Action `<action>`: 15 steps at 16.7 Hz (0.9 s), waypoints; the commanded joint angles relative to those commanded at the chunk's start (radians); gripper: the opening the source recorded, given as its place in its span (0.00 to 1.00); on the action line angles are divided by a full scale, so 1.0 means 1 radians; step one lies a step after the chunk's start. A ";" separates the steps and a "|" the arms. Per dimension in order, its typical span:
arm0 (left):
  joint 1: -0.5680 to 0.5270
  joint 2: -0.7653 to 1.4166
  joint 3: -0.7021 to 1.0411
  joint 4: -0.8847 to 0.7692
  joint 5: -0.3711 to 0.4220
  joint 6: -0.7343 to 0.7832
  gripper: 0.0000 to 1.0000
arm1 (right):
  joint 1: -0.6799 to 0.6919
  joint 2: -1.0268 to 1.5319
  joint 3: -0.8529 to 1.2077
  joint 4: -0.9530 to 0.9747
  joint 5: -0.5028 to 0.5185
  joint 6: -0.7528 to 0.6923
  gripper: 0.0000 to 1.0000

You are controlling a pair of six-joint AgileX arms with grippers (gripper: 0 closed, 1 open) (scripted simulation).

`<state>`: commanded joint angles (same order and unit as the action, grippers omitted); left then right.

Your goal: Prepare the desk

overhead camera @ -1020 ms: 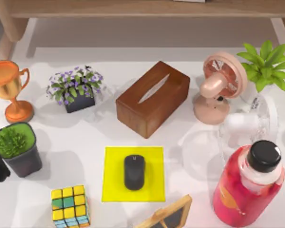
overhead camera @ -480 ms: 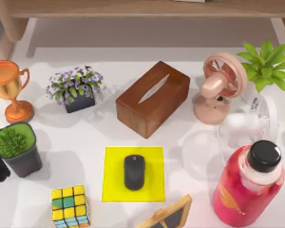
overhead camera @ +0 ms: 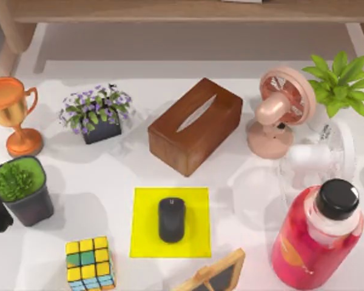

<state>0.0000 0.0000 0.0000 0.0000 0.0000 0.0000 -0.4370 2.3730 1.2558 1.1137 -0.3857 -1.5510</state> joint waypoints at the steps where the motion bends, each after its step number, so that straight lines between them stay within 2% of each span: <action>1: 0.000 0.000 0.000 0.000 0.000 0.000 1.00 | 0.000 0.000 0.000 0.000 0.000 0.000 1.00; 9: 0.000 0.000 0.000 0.000 0.000 0.000 1.00 | 0.000 -0.016 -0.036 -0.024 0.006 0.024 1.00; 12: 0.000 0.000 0.000 0.000 0.000 0.000 1.00 | 0.032 -0.136 -0.079 -0.089 0.032 0.112 1.00; 15: 0.000 0.000 0.000 0.000 0.000 0.000 1.00 | 0.077 -0.344 -0.156 -0.197 0.081 0.262 1.00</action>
<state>0.0000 0.0000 0.0000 0.0000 0.0000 0.0000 -0.3603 2.0294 1.0997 0.9168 -0.3045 -1.2886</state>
